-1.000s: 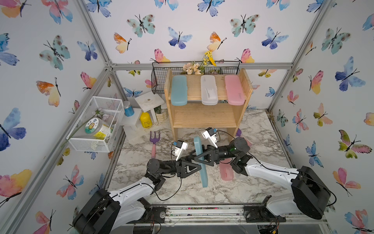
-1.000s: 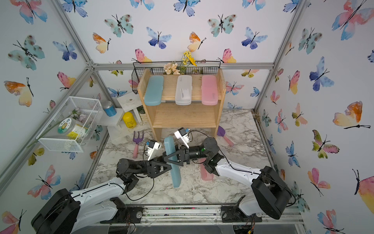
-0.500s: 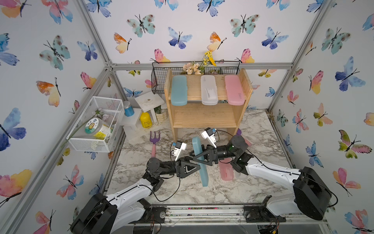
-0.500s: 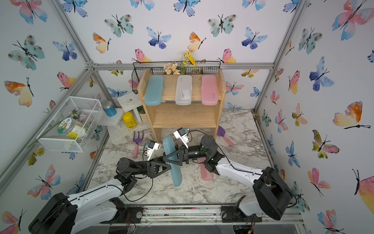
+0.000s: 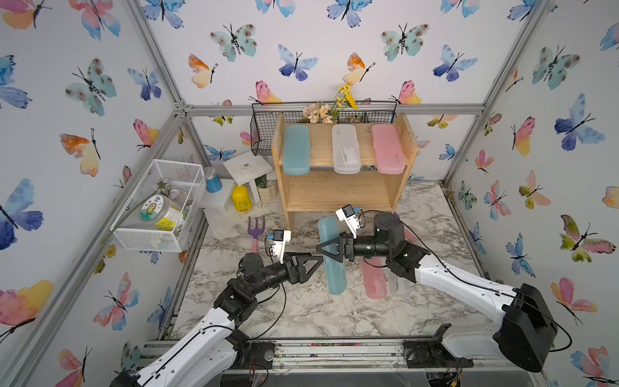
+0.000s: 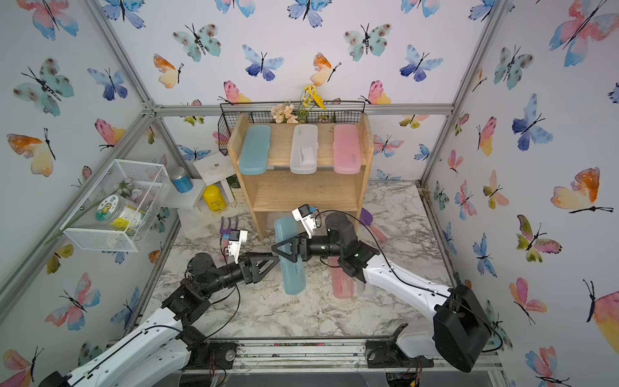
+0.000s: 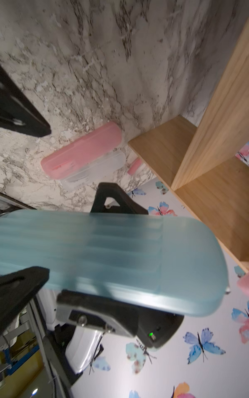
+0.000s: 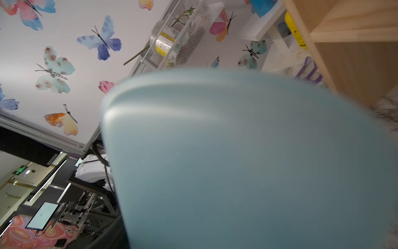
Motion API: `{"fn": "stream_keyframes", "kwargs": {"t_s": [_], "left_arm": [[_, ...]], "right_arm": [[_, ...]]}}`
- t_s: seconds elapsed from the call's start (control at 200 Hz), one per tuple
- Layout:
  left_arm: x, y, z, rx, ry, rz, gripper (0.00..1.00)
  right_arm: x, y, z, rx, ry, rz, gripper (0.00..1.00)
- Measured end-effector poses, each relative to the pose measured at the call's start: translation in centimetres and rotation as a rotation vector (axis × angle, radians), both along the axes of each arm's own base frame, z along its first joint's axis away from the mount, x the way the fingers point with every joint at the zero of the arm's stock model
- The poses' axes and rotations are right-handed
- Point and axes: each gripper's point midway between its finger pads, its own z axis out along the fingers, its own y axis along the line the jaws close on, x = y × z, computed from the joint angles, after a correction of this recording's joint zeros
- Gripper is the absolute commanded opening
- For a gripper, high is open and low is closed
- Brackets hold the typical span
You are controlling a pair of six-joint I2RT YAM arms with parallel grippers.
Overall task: Remove the pencil cases from the shelf
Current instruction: Pick up the pencil case from the center of the board.
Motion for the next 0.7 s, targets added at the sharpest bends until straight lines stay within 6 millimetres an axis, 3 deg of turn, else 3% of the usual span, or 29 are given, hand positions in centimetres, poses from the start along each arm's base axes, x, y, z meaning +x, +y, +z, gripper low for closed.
{"fn": "stream_keyframes", "kwargs": {"t_s": [0.115, 0.225, 0.335, 0.571, 0.701], "left_arm": [[0.2, 0.2, -3.3, 0.077, 0.067, 0.022, 0.99], [-0.4, -0.6, -4.1, 0.103, 0.084, -0.008, 0.99], [-0.6, -1.4, -3.8, 0.082, 0.078, -0.030, 0.99], [-1.4, -1.9, -1.6, -0.031, 0.026, -0.075, 0.99], [-1.6, -2.2, -1.0, -0.052, 0.013, -0.097, 0.99]], "right_arm": [[1.6, -0.5, -0.3, -0.088, 0.013, -0.102, 0.40], [2.8, -1.1, 0.0, -0.151, 0.013, -0.182, 0.40], [3.8, -1.8, -0.5, -0.212, 0.015, -0.246, 0.40], [4.6, -3.4, -4.6, -0.372, 0.054, -0.320, 0.40], [4.7, -3.5, -5.2, -0.396, 0.061, -0.324, 0.40]]}}
